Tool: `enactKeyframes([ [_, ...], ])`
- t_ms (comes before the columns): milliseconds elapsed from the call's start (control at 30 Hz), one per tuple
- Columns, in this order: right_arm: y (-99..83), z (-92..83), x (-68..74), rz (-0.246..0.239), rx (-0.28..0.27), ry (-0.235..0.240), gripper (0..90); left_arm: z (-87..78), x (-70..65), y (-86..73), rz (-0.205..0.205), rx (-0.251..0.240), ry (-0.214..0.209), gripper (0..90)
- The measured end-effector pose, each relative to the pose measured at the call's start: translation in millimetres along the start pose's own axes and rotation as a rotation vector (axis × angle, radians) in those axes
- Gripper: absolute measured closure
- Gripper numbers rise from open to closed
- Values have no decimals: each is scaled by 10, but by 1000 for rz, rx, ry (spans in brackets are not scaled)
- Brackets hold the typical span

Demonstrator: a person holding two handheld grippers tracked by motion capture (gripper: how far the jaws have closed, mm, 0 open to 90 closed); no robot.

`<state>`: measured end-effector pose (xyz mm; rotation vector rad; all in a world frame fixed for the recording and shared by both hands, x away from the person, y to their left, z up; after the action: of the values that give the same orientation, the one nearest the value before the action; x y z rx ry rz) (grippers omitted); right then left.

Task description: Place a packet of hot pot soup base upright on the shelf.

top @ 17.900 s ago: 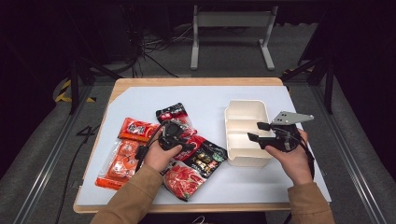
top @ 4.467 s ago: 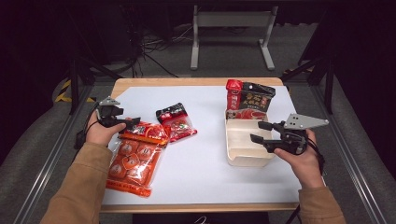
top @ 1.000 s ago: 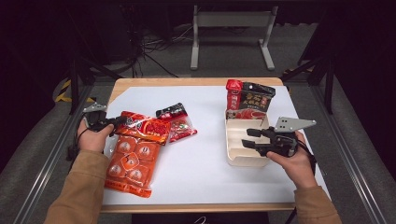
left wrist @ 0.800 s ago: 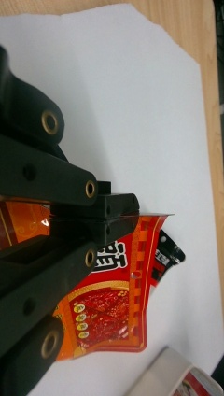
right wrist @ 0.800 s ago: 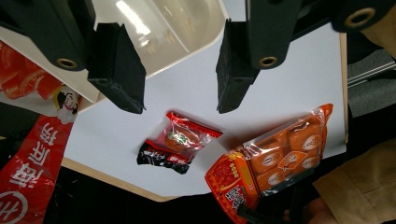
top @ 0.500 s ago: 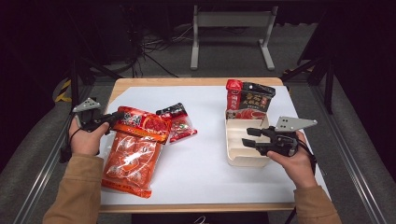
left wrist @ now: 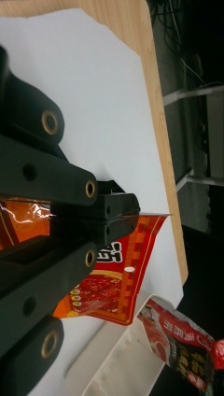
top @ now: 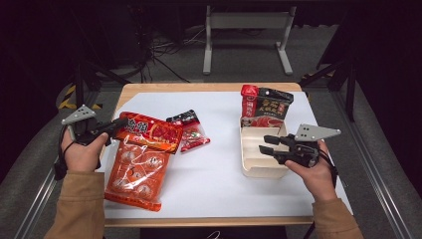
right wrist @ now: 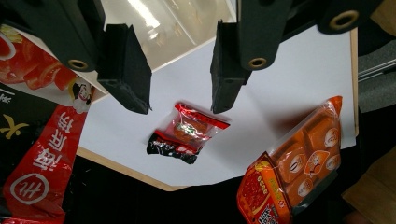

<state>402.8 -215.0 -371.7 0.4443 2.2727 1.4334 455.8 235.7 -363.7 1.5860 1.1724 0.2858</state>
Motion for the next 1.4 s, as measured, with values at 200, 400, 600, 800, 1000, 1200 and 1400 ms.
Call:
enactKeyframes([
  [200, 32, 4, 17, -16, -5, -15, 603, -73, -156, 60, -17, -27, -71, 900],
  [400, 85, -17, 17, -15, -27, -27, 616, -159, -331, 110, -17, -40, -119, 900],
  [600, 144, -6, 12, -12, -49, -28, 619, -240, -444, 130, 4, -53, -150, 900],
  [800, 192, 28, 68, -22, -54, -13, 619, -321, -603, 162, 45, -52, -168, 900],
  [1000, 246, 8, 112, -35, -62, -10, 618, -476, -881, 207, 125, -49, -207, 900],
  [1200, 279, -47, 115, -34, -80, -12, 615, -634, -1154, 228, 172, -63, -300, 900],
  [1400, 302, -44, 145, -32, -87, 5, 612, -698, -1400, 220, 253, -70, -346, 900],
])
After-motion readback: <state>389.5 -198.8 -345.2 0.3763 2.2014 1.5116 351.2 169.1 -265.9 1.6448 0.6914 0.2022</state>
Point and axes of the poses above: each handheld gripper's, and its own axes: z roughly forward along the jaws, y roughly out of its top, x roughly to its left, the point moved 8 cm from there along z, roughly forward along the jaws, and after that the axes turned 12 degrees about -z, right-handed, at the moved point
